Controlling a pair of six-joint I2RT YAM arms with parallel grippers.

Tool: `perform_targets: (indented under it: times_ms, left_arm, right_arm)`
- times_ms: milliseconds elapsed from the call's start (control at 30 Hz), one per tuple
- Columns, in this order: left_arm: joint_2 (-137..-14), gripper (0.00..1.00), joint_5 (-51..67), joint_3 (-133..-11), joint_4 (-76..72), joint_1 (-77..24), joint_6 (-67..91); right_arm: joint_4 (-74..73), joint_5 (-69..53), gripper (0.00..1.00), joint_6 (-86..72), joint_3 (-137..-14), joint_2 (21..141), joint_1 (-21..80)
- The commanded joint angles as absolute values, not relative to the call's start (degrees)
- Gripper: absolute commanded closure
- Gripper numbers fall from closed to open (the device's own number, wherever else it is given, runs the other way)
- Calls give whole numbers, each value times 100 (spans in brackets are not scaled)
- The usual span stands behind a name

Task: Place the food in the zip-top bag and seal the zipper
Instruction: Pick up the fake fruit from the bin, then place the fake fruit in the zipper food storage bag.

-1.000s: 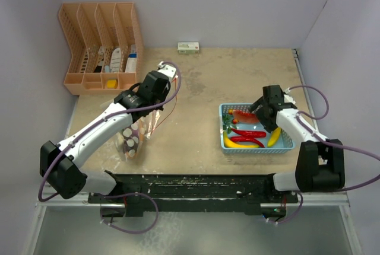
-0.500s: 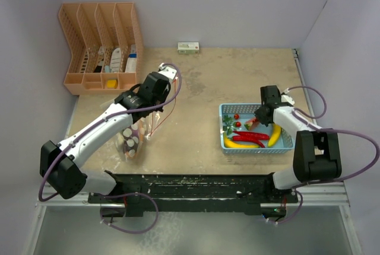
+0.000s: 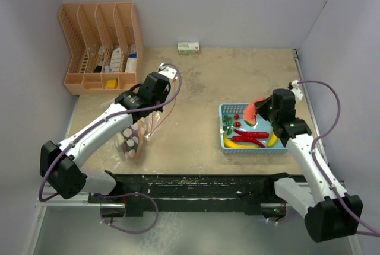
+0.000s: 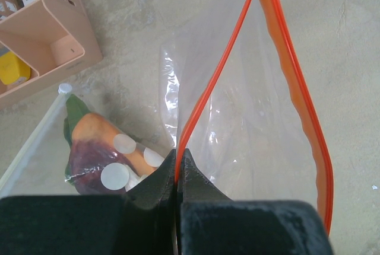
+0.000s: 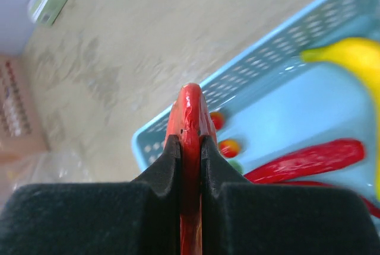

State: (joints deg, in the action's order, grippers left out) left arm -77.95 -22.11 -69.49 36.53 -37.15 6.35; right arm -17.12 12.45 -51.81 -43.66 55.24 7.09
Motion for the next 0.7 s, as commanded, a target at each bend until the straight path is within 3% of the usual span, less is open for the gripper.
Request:
perform_targets:
  times_ms: [0, 233, 667]
  left_arm:
    - [-7590, 100, -2210, -6952, 3569, -3685, 608]
    - [-7569, 100, -1853, -6900, 3447, -3691, 743]
    - [-7556, 100, -1591, -6865, 3203, -3686, 814]
  right_arm:
    - [-1259, 711, 100, -4968, -4715, 5537, 1928]
    - [1218, 4, 100, -5067, -4800, 6028, 3433]
    - [4153, -814, 100, -6096, -5165, 7485, 4024]
